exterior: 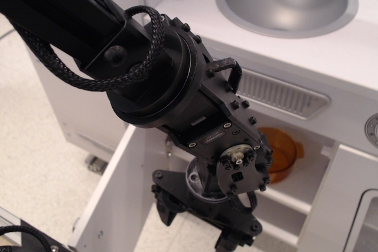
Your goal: Close cabinet
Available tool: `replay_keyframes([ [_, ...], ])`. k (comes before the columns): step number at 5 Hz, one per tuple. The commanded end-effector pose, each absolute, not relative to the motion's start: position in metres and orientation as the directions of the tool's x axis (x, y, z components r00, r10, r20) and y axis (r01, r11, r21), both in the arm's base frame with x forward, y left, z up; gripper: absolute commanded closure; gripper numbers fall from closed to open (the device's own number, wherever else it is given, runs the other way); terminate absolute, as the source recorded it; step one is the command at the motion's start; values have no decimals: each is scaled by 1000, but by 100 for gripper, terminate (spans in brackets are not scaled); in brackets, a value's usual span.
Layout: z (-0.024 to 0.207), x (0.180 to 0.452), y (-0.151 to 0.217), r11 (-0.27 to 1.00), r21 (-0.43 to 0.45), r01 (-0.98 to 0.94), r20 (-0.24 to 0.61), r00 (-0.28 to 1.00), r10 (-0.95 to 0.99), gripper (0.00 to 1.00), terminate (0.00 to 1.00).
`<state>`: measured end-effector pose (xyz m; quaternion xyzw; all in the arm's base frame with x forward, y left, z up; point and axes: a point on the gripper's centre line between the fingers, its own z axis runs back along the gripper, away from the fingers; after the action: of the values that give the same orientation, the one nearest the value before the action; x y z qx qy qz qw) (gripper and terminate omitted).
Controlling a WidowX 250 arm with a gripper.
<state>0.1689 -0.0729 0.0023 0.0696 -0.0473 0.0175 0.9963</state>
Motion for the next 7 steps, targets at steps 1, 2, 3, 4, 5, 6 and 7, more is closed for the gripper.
replay_keyframes([
  [1, 2, 169, -73, 990, 137, -42, 97, 995, 28, 0, 0],
  [2, 13, 170, -44, 990, 130, -60, 120, 992, 44, 0, 0],
  [3, 18, 177, -12, 988, 125, -88, 146, 987, 69, 0, 0],
  [4, 28, 190, 14, 982, 130, -134, 195, 975, 107, 0, 0],
  [5, 36, 198, 32, 977, 149, -155, 205, 971, 123, 0, 0],
  [6, 31, 205, 52, 963, 184, -198, 206, 965, 159, 0, 0],
  [7, 9, 209, 52, 965, 164, -203, 184, 968, 173, 0, 0],
])
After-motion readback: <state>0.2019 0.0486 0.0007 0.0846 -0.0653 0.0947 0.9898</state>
